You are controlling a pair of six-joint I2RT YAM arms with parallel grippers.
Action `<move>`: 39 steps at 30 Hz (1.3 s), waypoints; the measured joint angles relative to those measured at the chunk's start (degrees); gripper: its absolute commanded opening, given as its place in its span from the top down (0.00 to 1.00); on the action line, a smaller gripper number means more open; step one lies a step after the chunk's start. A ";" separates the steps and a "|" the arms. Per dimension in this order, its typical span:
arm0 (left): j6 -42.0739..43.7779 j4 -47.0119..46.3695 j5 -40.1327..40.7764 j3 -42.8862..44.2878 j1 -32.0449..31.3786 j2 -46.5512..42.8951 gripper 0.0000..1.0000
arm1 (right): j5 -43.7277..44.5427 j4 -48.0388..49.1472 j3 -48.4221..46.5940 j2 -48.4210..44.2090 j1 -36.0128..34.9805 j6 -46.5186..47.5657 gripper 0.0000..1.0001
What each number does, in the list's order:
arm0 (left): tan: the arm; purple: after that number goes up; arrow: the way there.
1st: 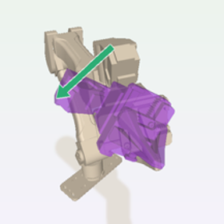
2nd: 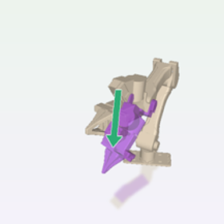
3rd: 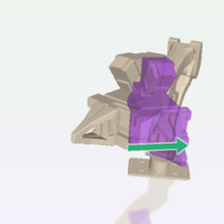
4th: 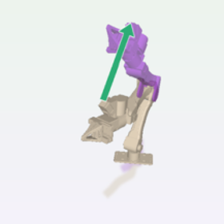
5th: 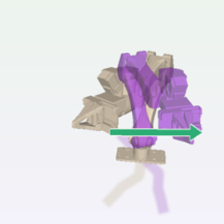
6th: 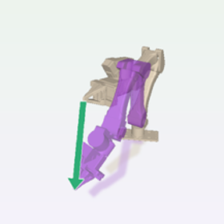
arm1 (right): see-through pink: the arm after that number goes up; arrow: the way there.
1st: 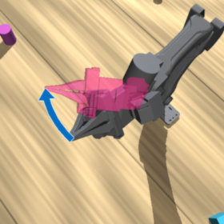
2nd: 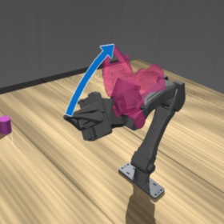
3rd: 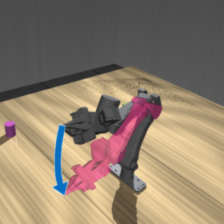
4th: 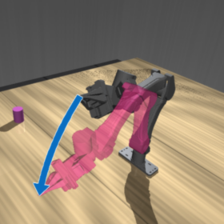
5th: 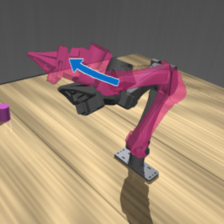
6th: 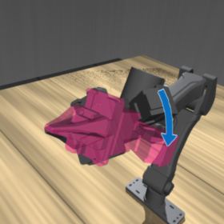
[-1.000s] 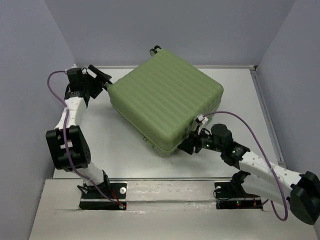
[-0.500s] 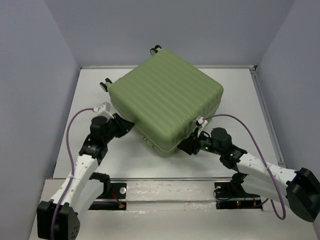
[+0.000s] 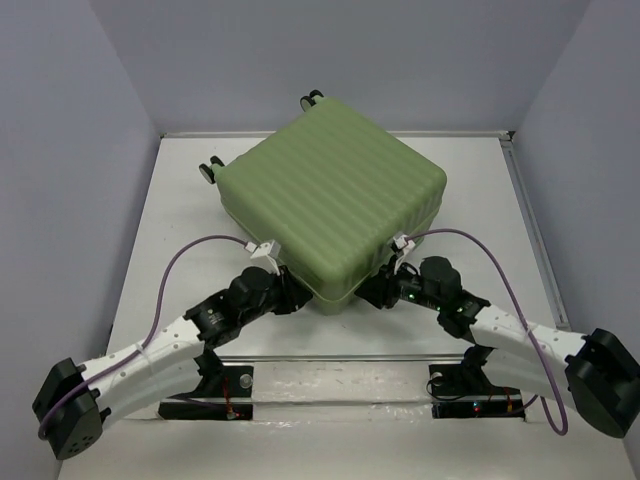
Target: Pack the luggage
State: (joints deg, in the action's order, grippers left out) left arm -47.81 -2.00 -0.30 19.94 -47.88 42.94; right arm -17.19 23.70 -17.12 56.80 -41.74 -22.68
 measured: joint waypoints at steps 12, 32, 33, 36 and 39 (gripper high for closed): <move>-1.66 -4.13 7.98 2.38 -7.06 8.81 0.74 | 6.19 0.63 0.96 0.24 -3.93 -1.84 0.93; -2.14 -8.87 9.27 18.49 -9.90 31.58 0.62 | 62.40 -20.37 -10.91 5.31 -34.58 -17.40 0.93; -1.44 -8.76 9.29 18.56 -9.86 31.63 0.40 | 64.76 -20.31 -11.21 6.38 -35.10 -19.45 0.93; 0.70 -5.18 8.46 18.60 -9.40 29.94 0.07 | 71.69 -20.50 -13.18 10.91 -37.16 -24.98 0.93; 2.78 -0.55 6.60 18.62 -6.43 22.53 0.03 | 75.67 -20.81 -14.12 13.42 -38.21 -28.52 0.93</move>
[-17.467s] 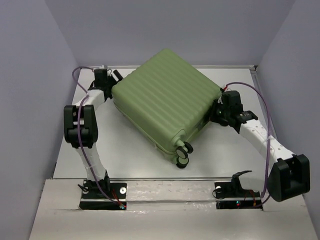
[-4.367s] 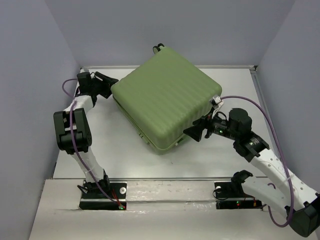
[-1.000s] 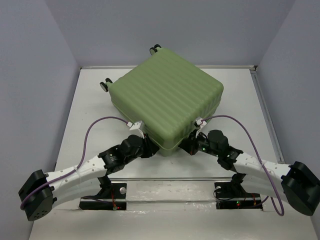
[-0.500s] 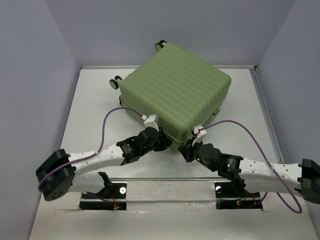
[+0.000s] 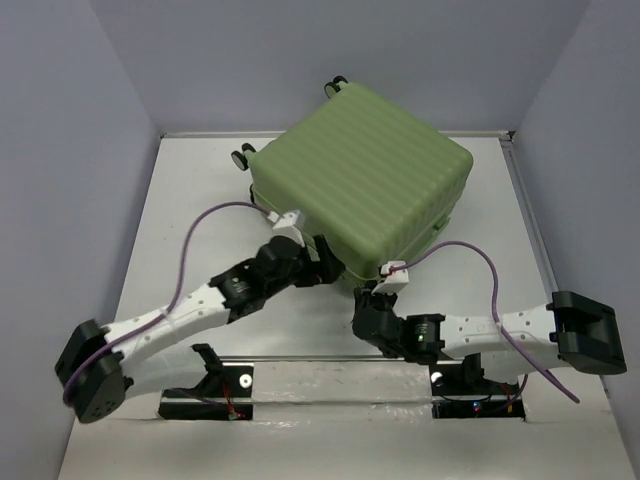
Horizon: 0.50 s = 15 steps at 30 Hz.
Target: Pack the luggage
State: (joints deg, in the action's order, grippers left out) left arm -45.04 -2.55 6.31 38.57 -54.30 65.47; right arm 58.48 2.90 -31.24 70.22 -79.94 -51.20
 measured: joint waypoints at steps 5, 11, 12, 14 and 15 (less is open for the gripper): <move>4.04 6.67 -7.30 2.84 21.09 -16.65 0.02 | 1.53 0.02 0.00 0.20 -0.11 -3.08 0.93; 9.49 9.44 -19.02 16.68 47.63 -10.80 0.02 | 1.40 0.04 0.02 0.33 -0.13 -3.91 0.93; 9.70 9.05 -21.42 19.71 50.01 -6.75 0.01 | 1.31 0.02 0.02 0.37 -0.13 -3.89 0.93; 9.68 6.88 -24.22 23.56 52.28 -0.04 0.01 | 1.05 0.04 0.02 0.44 -0.15 -3.87 0.93; 9.49 6.36 -25.07 25.00 52.87 3.32 0.01 | 0.96 0.04 0.02 0.46 -0.20 -3.87 0.93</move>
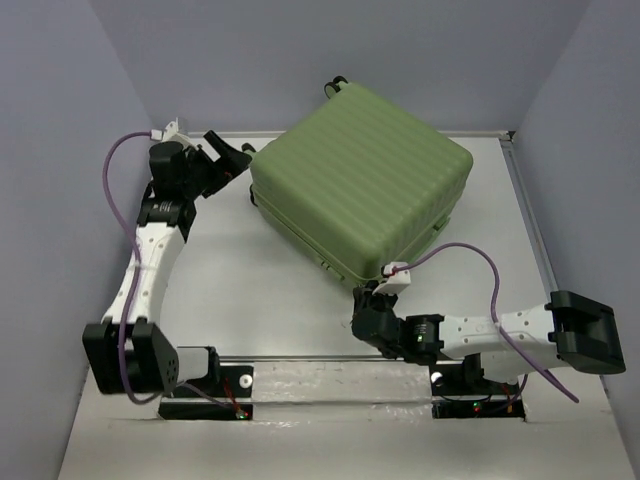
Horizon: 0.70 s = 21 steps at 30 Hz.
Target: Pack the luggage
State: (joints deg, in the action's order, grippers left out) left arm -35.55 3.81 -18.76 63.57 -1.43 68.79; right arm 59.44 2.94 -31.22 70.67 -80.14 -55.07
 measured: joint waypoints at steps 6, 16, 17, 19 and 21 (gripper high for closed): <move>-0.94 0.55 -2.73 6.75 2.27 17.40 0.02 | -0.90 0.22 0.00 0.61 -0.20 0.26 0.93; -5.97 -4.55 -5.64 11.85 2.75 24.50 0.06 | -1.16 0.63 0.26 0.52 -0.20 0.48 0.93; -6.38 -5.05 -5.97 12.09 2.75 24.98 0.06 | -1.20 0.70 0.31 0.50 -0.20 0.48 0.93; -7.52 -6.32 -6.49 12.35 2.64 26.05 0.08 | -1.20 0.70 0.31 0.48 -0.20 0.50 0.93; -8.55 -7.02 -6.73 12.35 2.64 27.04 0.08 | -1.22 0.74 0.31 0.48 -0.20 0.76 0.93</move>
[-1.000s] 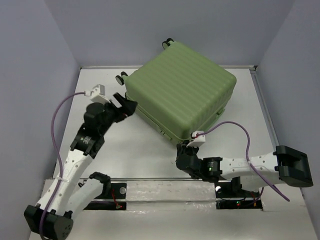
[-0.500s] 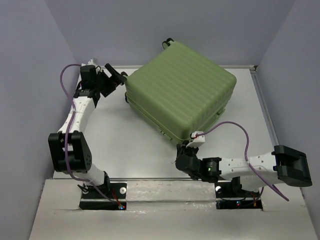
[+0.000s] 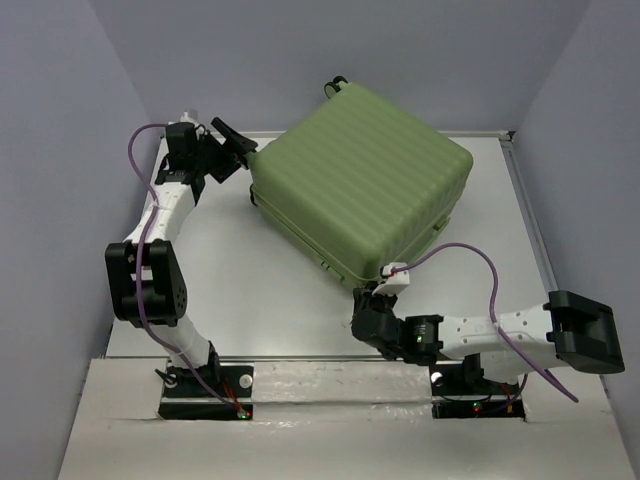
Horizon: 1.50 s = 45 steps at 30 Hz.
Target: Pack the luggage
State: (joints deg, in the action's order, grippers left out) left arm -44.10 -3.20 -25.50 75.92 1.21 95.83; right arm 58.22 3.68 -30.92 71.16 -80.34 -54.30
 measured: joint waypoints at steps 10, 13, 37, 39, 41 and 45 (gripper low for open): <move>-3.45 -1.77 0.52 1.92 -0.46 2.97 0.14 | -0.63 1.09 0.92 -0.76 0.00 0.42 0.93; -4.20 -2.40 0.68 1.99 -0.52 3.34 0.15 | -0.83 1.25 1.07 -0.98 0.00 0.57 0.93; -13.38 -6.97 3.82 1.27 -0.72 5.68 0.93 | -1.51 1.68 1.07 -0.85 0.00 1.68 0.93; -13.60 -8.59 4.44 0.46 -0.96 5.68 0.94 | -1.75 2.08 1.07 -0.72 0.00 1.86 0.93; -13.55 -10.43 5.92 -0.44 -1.44 5.55 0.94 | -1.95 2.34 1.07 -0.70 0.00 2.08 0.93; -13.55 -14.71 8.90 -4.26 -2.23 3.58 0.94 | -2.27 2.34 1.07 -0.72 0.00 3.26 0.93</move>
State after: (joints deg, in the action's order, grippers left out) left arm -57.65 -17.91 -16.60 71.66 -1.02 99.42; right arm 55.94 6.02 -29.85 70.43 -80.34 -51.05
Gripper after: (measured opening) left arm 0.602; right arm 0.075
